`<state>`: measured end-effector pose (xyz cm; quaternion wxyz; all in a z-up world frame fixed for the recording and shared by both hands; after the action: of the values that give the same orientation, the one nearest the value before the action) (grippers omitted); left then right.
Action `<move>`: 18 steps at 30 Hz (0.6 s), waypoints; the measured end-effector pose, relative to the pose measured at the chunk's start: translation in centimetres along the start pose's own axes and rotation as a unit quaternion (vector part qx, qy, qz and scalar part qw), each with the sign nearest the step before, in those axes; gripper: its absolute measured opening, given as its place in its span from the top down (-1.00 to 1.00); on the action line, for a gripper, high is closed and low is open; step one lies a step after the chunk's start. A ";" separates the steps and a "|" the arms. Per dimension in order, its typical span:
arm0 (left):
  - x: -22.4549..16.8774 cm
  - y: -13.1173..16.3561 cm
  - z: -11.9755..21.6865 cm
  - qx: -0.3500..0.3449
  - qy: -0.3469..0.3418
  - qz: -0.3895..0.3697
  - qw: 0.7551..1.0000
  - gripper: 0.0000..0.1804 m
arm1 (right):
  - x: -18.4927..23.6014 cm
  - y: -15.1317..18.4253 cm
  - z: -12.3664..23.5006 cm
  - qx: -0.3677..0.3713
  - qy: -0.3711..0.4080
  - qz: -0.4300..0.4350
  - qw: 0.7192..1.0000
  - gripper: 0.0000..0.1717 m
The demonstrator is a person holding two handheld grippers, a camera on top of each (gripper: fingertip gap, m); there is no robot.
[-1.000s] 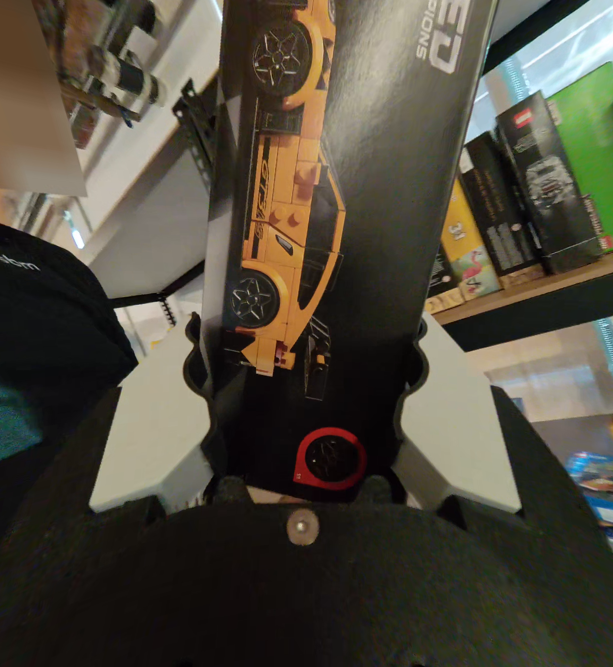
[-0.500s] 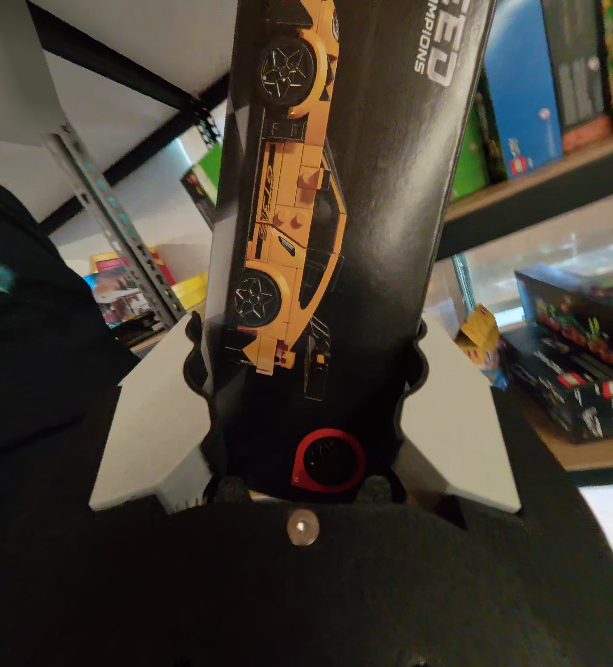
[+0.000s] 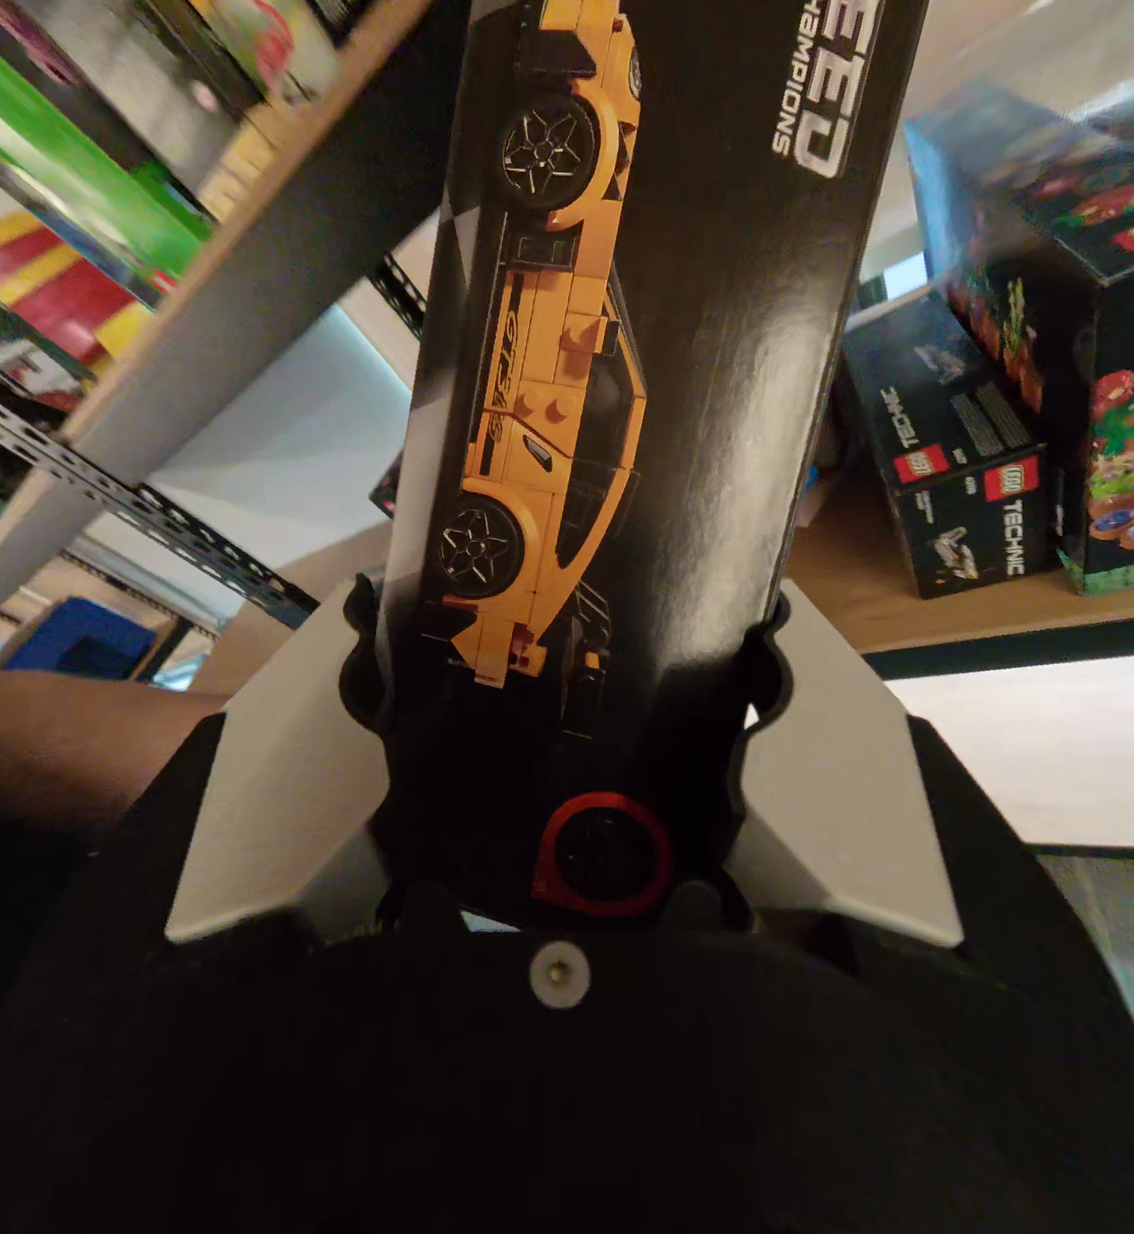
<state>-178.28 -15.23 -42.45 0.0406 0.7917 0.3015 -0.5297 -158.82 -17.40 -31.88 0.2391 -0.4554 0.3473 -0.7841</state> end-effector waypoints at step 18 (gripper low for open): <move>16.6 -6.7 -0.9 -0.196 -0.091 0.119 0.969 0.09 | -16.1 -7.3 -13.4 0.228 0.083 0.055 0.969 -0.23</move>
<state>-176.80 -2.22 -54.70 0.2849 0.7470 0.2980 -0.5216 -163.44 2.83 -39.71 0.3497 -0.3026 0.2026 -0.8632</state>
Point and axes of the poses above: each gripper's, where its closed fingertips meet, z back along the fingers, y out of its underside, x = y × z across the jaws, the point moved 9 cm from there along z, back along the fingers, and after that the axes turned 10 degrees about x, right-handed, at the moved point
